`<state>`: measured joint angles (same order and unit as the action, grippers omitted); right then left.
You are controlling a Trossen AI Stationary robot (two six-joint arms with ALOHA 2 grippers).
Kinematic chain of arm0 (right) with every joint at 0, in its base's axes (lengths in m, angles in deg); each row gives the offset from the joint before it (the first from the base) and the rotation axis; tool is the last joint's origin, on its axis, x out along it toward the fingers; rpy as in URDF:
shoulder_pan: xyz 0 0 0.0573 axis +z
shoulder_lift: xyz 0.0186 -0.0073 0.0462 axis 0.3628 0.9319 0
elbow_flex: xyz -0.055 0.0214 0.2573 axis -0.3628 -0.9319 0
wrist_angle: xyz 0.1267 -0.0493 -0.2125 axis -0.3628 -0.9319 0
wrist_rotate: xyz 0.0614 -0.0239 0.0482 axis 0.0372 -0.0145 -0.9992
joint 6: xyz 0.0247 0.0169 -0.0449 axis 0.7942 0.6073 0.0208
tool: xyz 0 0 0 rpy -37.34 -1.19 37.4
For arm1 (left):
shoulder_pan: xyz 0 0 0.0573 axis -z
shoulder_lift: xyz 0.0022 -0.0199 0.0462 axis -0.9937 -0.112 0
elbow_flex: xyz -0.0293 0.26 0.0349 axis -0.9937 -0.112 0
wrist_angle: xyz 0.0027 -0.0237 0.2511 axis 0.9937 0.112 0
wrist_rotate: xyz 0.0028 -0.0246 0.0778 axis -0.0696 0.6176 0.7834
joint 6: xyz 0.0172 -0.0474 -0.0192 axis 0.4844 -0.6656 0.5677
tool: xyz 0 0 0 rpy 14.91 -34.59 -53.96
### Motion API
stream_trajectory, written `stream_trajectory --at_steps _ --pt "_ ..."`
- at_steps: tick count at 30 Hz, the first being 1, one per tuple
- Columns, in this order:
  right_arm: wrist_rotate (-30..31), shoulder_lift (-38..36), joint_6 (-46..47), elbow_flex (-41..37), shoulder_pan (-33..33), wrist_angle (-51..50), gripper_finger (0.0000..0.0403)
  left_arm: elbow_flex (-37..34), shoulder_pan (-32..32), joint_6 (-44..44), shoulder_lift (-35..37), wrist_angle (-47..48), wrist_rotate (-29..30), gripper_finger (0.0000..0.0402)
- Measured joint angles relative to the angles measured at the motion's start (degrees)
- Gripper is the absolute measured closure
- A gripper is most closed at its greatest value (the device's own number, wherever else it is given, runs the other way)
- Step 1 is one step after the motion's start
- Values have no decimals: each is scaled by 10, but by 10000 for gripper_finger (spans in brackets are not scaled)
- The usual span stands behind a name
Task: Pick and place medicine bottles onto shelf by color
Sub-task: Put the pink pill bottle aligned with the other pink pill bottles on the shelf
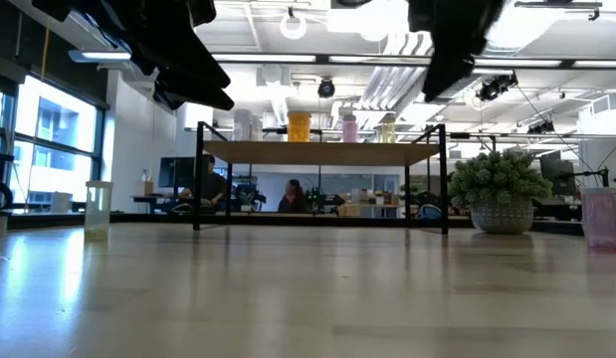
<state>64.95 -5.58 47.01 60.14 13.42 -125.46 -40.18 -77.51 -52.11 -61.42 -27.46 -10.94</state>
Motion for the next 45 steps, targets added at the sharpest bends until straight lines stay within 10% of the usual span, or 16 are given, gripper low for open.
stream_trajectory --at_steps 23,45 --pt "130 -120 548 -210 286 -17 240 0 0 10 0 0 0 186" --pt "222 -120 784 -181 470 -148 240 0 0 0 0 0 0 186"
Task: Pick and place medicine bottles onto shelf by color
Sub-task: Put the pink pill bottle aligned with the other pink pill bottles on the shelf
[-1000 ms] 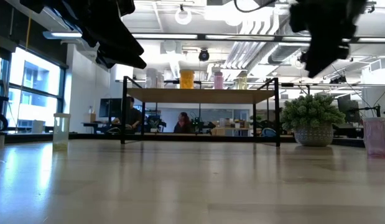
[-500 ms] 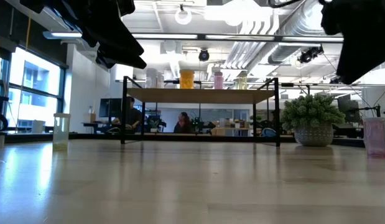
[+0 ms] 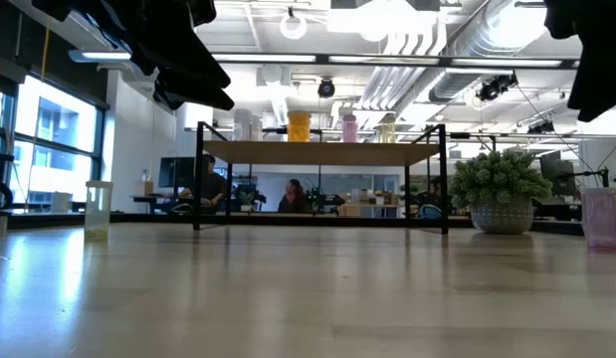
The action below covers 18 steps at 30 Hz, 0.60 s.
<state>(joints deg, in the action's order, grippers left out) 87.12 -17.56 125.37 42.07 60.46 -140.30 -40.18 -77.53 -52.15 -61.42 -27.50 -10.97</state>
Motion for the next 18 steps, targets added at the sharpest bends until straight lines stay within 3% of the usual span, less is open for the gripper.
stream_trajectory --at_steps 7,18 --pt "33 -7 4 0 2 -64 240 0 0 0 0 0 0 186" --pt "47 -47 -15 0 -3 -74 240 0 0 0 0 0 5 186"
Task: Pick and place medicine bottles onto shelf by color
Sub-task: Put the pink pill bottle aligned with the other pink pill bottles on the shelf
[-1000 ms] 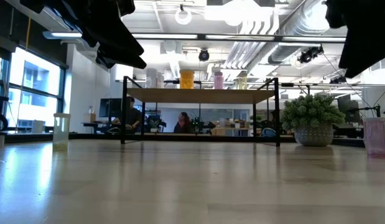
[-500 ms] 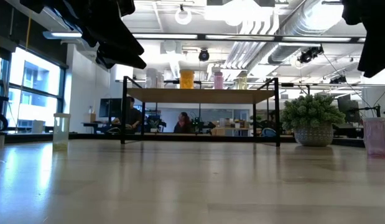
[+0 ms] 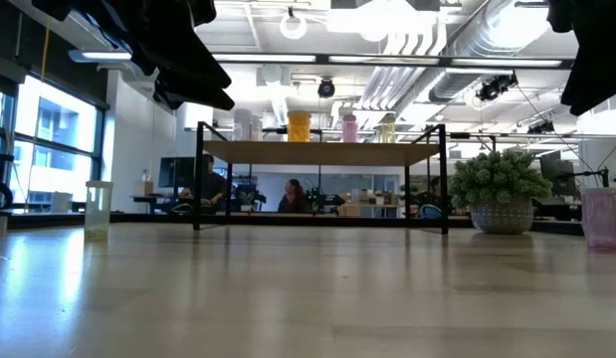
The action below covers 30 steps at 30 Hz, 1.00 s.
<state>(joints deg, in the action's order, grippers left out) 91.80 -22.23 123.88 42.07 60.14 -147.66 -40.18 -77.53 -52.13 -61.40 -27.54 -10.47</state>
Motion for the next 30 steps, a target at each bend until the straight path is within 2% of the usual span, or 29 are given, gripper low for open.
stream_trajectory --at_steps 4,12,20,30 --pt "-14 -2 -12 0 -8 -2 235 0 0 0 0 0 11 186" --pt "-40 -2 -43 0 -13 6 188 0 0 0 0 0 11 186" --pt "-41 10 -100 -1 2 47 187 0 0 -2 0 0 11 186" --pt "-55 75 43 -1 -11 46 187 0 0 0 0 0 11 186"
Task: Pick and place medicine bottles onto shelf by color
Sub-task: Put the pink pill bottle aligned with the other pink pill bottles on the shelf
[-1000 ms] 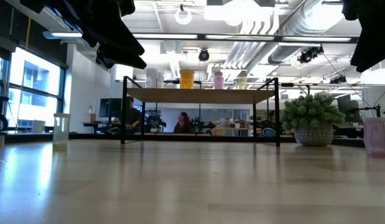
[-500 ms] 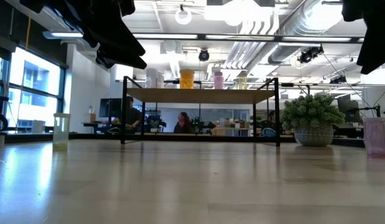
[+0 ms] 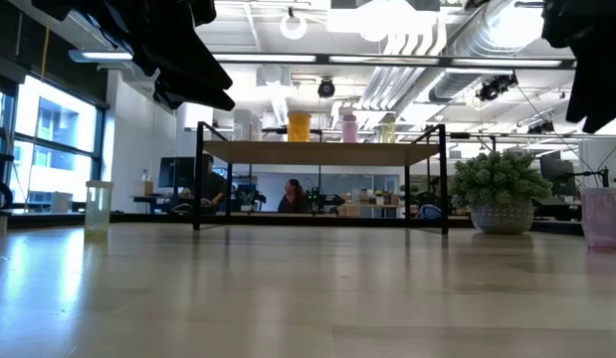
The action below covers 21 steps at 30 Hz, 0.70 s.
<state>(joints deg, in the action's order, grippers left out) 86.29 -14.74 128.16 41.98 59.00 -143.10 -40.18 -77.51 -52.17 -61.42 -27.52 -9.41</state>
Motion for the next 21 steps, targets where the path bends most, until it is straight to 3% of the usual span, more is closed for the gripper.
stream_trajectory --at_steps 21 --pt "-23 181 184 0 -6 -10 187 0 0 0 0 0 0 186"
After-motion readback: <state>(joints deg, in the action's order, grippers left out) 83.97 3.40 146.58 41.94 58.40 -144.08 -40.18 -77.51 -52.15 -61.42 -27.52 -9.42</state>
